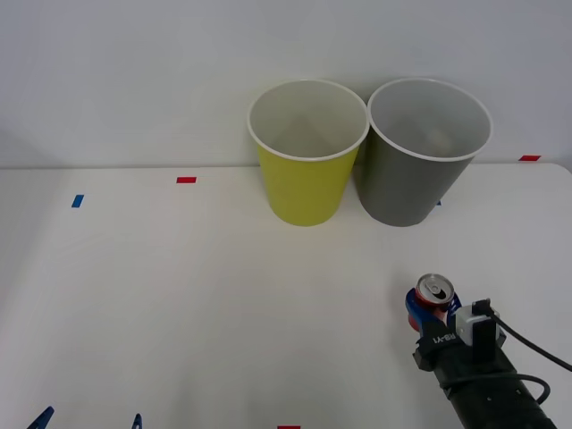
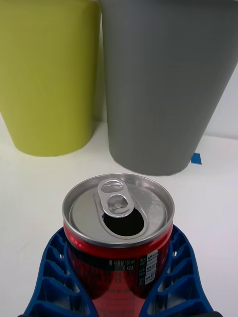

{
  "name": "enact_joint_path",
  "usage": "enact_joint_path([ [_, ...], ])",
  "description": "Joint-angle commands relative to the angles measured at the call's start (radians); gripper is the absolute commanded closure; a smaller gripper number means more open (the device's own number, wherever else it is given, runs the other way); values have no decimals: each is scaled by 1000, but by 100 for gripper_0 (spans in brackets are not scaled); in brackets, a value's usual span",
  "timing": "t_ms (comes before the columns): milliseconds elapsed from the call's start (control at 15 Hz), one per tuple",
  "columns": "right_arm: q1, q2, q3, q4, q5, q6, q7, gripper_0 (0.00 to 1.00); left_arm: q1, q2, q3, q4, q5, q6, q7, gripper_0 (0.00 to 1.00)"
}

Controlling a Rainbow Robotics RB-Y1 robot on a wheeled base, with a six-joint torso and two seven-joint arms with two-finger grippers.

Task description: Put cans in the gray bin and PET bottles in the light green bin.

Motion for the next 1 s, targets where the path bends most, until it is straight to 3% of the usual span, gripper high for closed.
enact_joint_path([
  [67,41,6,-43,-165,-13,133,-28,100,0,0,0,0,0,0,0,0],
  [200,41,5,-62,-215,-19,142,-44,100,0,0,0,0,0,0,0,0],
  [333,41,5,-82,-323,-21,268,-58,100,0,0,0,0,0,0,0,0],
  [467,28,6,-94,-419,-8,368,-151,100,0,0,0,0,0,0,0,0],
  [600,-18,-12,-92,-435,10,375,-248,100,0,0,0,0,0,0,0,0],
  [800,-79,-28,-105,-460,32,423,-271,100,0,0,0,0,0,0,0,0],
  [1000,-137,-21,-105,-608,196,721,-417,100,0,0,0,0,0,0,0,0],
])
